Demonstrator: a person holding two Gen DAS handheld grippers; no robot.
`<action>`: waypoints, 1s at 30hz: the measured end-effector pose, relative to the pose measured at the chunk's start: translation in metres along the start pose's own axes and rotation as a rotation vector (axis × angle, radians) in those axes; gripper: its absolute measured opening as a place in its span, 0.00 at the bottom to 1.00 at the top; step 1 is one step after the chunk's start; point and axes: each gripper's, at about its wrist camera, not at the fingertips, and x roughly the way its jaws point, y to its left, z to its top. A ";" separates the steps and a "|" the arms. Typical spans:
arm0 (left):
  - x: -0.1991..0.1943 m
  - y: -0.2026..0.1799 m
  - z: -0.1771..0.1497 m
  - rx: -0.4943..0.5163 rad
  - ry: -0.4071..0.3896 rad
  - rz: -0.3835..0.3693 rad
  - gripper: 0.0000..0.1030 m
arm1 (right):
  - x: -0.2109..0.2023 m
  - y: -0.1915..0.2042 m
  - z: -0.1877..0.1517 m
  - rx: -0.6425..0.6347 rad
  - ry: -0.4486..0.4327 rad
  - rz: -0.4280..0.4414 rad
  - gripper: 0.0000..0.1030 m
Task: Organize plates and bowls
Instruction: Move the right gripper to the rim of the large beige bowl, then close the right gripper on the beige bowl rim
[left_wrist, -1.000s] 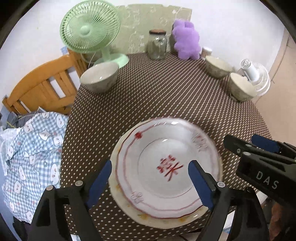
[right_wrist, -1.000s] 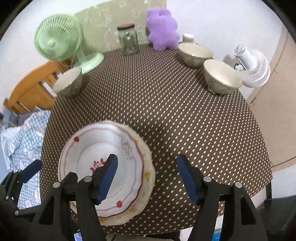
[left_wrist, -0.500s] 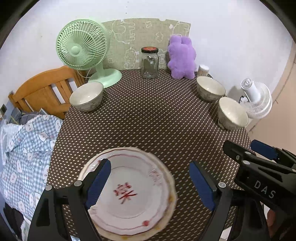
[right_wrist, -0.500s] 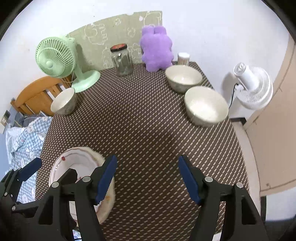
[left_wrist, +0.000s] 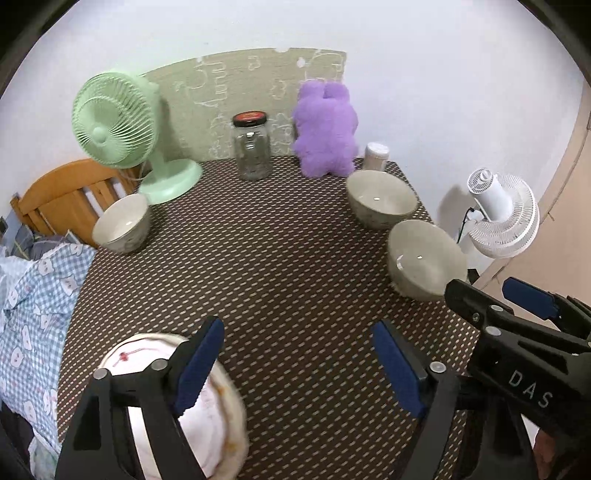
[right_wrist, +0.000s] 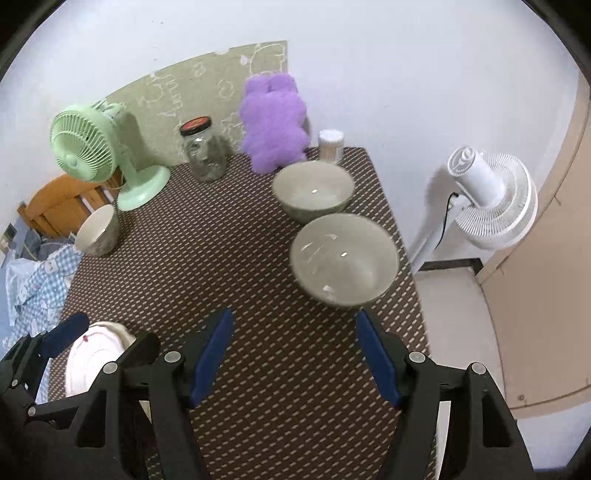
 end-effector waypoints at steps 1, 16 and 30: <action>0.003 -0.006 0.003 0.000 0.003 -0.002 0.78 | 0.002 -0.005 0.003 -0.003 0.000 -0.003 0.70; 0.062 -0.066 0.035 0.034 0.012 0.040 0.66 | 0.054 -0.069 0.038 0.026 0.012 -0.003 0.69; 0.132 -0.094 0.052 0.014 0.090 0.019 0.46 | 0.116 -0.097 0.052 0.071 0.070 -0.014 0.57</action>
